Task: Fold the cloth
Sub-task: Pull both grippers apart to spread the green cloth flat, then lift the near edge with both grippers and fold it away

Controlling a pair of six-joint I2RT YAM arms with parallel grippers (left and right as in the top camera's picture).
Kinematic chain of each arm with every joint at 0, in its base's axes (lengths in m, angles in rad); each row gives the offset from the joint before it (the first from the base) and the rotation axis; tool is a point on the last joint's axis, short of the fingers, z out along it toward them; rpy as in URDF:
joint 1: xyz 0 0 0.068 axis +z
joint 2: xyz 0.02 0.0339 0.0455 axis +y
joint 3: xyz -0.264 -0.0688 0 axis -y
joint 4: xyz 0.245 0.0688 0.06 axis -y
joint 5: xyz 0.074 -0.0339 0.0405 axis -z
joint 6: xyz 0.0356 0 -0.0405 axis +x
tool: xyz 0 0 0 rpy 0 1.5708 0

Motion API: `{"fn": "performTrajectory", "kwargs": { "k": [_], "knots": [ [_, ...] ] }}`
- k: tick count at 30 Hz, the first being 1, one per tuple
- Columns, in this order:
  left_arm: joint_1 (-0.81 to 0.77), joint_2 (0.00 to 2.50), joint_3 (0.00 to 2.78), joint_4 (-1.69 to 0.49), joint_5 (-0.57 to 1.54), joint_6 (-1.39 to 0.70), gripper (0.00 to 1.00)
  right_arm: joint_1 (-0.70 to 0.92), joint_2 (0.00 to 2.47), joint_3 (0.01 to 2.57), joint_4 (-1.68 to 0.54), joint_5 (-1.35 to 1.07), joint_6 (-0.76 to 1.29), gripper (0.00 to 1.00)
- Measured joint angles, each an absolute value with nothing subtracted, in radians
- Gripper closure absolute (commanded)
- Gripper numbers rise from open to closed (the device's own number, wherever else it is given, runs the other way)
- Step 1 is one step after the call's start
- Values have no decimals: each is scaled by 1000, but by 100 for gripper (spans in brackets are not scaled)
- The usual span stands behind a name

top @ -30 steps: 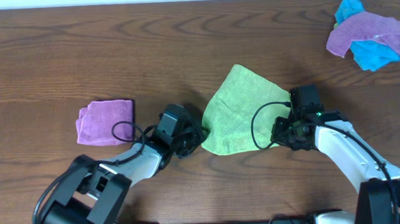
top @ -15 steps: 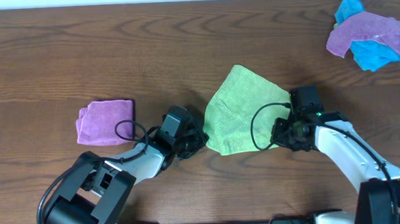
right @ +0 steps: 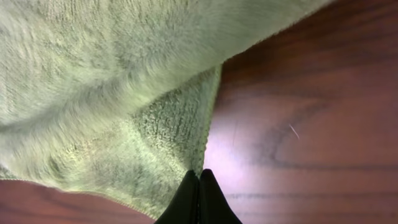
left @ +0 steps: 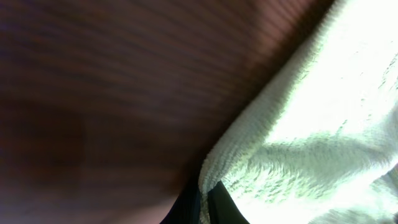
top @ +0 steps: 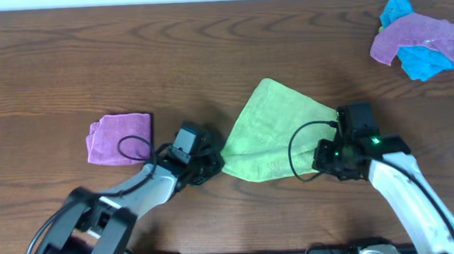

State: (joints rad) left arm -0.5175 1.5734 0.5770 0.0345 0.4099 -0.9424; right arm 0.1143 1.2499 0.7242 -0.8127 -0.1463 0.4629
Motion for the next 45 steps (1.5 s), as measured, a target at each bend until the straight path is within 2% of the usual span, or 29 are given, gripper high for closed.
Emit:
{"fn": "performTrajectory", "kwargs": {
  "k": [10,25,37,45],
  "knots": [
    [-508,1385,570,-138,442,-911,94,114,1083,724,-971,-169,477,99],
    [-508,1379,570,-210,514,-895,94,114,1072,724,-1134,-187,503,99],
    [-516,1379,572,-220,575,-892,94,114,935,724,-1218,-159,640,99],
    [-593,1379,714,-308,494,-888,94,114,900,724,-1220,-116,700,99]
  ]
}}
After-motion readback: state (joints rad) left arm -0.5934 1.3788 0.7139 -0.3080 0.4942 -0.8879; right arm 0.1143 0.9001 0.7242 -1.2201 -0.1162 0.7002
